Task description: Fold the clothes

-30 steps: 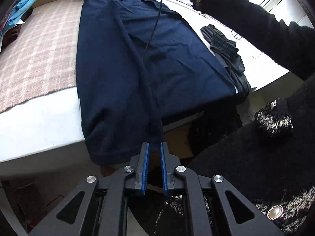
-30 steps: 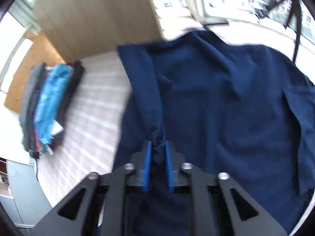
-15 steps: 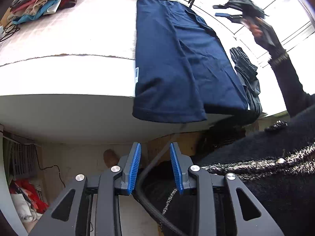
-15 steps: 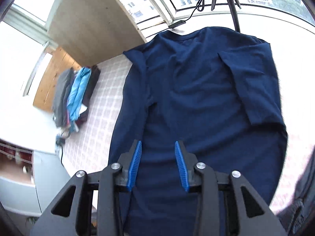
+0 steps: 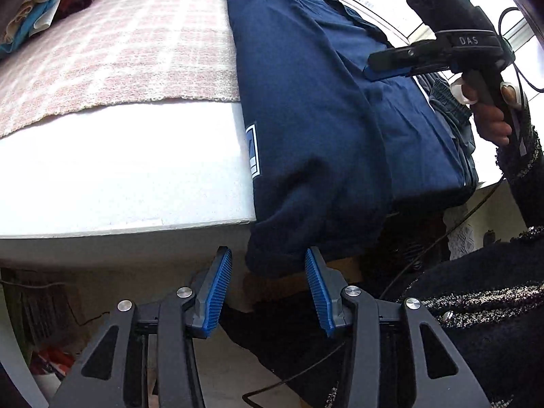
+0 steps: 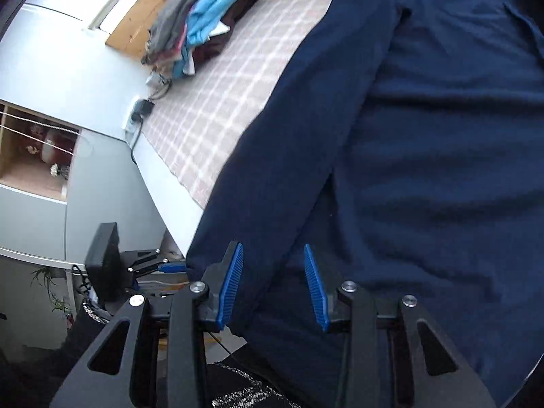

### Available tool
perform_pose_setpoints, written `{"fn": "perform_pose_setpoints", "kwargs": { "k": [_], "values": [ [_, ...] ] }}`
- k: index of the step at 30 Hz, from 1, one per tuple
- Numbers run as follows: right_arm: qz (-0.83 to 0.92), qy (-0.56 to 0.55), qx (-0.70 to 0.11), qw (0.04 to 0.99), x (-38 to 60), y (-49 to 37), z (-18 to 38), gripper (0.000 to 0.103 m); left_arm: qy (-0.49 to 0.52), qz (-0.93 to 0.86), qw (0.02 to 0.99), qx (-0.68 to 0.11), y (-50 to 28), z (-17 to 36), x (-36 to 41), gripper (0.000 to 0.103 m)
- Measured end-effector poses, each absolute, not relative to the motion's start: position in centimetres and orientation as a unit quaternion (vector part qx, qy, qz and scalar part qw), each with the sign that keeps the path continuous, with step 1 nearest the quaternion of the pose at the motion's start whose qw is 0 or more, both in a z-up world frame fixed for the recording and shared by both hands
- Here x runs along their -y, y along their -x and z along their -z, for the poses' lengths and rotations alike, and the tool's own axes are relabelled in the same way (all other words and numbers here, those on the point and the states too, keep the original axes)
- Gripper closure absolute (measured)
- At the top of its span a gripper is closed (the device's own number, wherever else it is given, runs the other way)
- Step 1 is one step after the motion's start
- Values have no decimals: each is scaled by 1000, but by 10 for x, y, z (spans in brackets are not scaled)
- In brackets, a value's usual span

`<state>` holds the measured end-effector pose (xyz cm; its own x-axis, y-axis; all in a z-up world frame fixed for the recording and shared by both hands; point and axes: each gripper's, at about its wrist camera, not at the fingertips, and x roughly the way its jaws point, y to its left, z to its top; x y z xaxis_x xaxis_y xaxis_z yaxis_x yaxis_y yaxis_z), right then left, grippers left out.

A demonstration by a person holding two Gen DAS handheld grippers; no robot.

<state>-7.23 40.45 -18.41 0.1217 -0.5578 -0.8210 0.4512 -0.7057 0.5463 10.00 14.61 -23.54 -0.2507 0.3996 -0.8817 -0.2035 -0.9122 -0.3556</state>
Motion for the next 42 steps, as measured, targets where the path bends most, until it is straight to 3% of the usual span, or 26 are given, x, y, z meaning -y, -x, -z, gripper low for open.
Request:
{"fn": "perform_pose_setpoints", "kwargs": {
  "k": [8, 9, 10, 11, 12, 13, 16, 18, 21, 25, 28, 29, 33, 35, 42],
  "values": [
    [645, -651, 0, 401, -383, 43, 199, 66, 573, -782, 231, 82, -101, 233, -163, 63],
    [643, -651, -3, 403, -382, 40, 200, 66, 572, -781, 237, 79, -103, 231, -166, 73],
    [643, -648, -5, 408, -380, 39, 200, 66, 572, -780, 242, 80, -105, 229, -168, 92],
    [643, -643, -4, 416, -379, 38, 201, 70, 572, -778, 245, 83, -106, 226, -169, 99],
    [639, -642, -1, 423, -379, 38, 202, 78, 572, -777, 247, 85, -108, 223, -170, 97],
    [634, -643, 1, 430, -378, 39, 201, 98, 571, -778, 248, 83, -110, 218, -171, 97],
    [629, -644, 11, 435, -387, 44, 194, 98, 562, -786, 249, 71, -117, 201, -176, 98],
    [627, -645, 17, 438, -394, 49, 188, 98, 557, -784, 254, 102, -118, 196, -173, 98],
    [623, -652, 16, 432, -401, 54, 187, 98, 590, -768, 233, 93, -120, 216, -179, 79],
    [618, -685, 4, 386, -403, 58, 204, 95, 618, -759, 198, 55, -131, 224, -183, 79],
    [623, -669, 24, 406, -414, 57, 188, 81, 604, -773, 192, 45, -137, 199, -186, 76],
    [624, -663, 30, 412, -418, 56, 180, 81, 593, -779, 199, 48, -133, 189, -185, 76],
    [627, -640, 72, 438, -440, 64, 144, 81, 550, -801, 230, 45, -117, 161, -194, 61],
    [641, -625, 63, 441, -448, 66, 133, 74, 553, -793, 252, 40, -109, 165, -216, 61],
    [630, -640, 39, 438, -434, 44, 167, 74, 572, -773, 274, 20, -105, 193, -268, 60]
  ]
}}
